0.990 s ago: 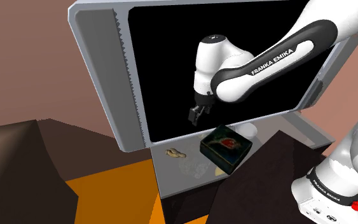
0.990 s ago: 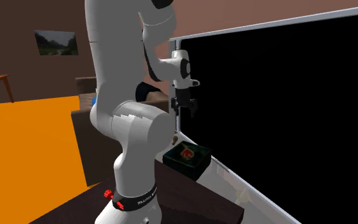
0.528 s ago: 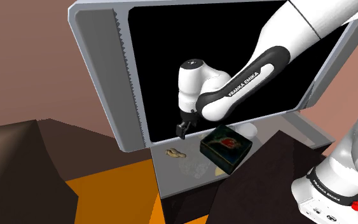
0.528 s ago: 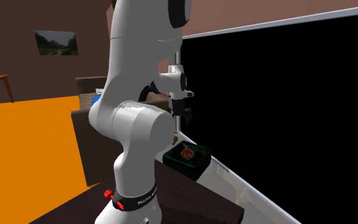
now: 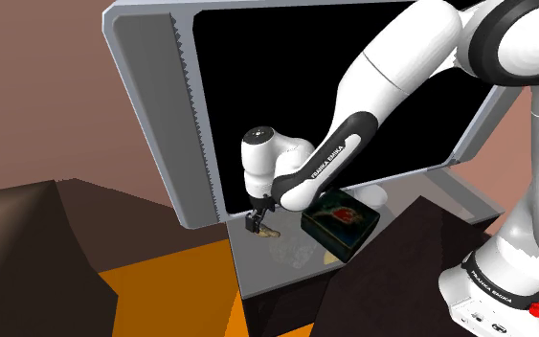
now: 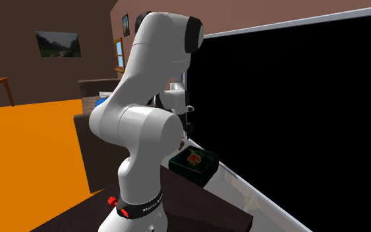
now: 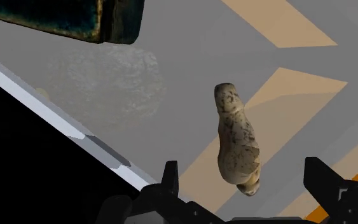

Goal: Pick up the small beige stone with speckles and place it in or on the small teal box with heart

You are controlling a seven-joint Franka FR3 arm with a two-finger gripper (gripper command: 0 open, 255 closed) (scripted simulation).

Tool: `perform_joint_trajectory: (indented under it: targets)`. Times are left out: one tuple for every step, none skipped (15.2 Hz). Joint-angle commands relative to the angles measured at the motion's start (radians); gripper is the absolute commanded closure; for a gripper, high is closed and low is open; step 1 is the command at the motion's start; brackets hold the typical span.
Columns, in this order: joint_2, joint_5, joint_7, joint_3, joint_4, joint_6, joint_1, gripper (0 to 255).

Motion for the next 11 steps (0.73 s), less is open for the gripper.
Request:
perform_joint_trajectory:
  targets:
    - [0.044,-0.020,0.015,-0.011,0.021,0.017,0.020,0]
    - [0.056,-0.025,0.019,-0.016,0.024,0.026,0.023,0]
    - [0.068,-0.031,0.023,-0.021,0.027,0.035,0.027,0]
    - [0.080,-0.036,0.027,-0.026,0.031,0.043,0.030,0]
    - [0.092,-0.042,0.031,-0.031,0.034,0.052,0.033,0]
    - [0.104,-0.047,0.034,-0.037,0.038,0.060,0.037,0]
    - [0.116,-0.052,0.038,-0.042,0.042,0.068,0.040,0]
    - [0.123,-0.055,0.040,-0.045,0.045,0.073,0.042,0]
    - [0.123,-0.055,0.040,-0.045,0.045,0.073,0.042,0]
    - [0.123,-0.055,0.040,-0.045,0.045,0.073,0.042,0]
    - [0.123,-0.055,0.040,-0.045,0.045,0.073,0.042,0]
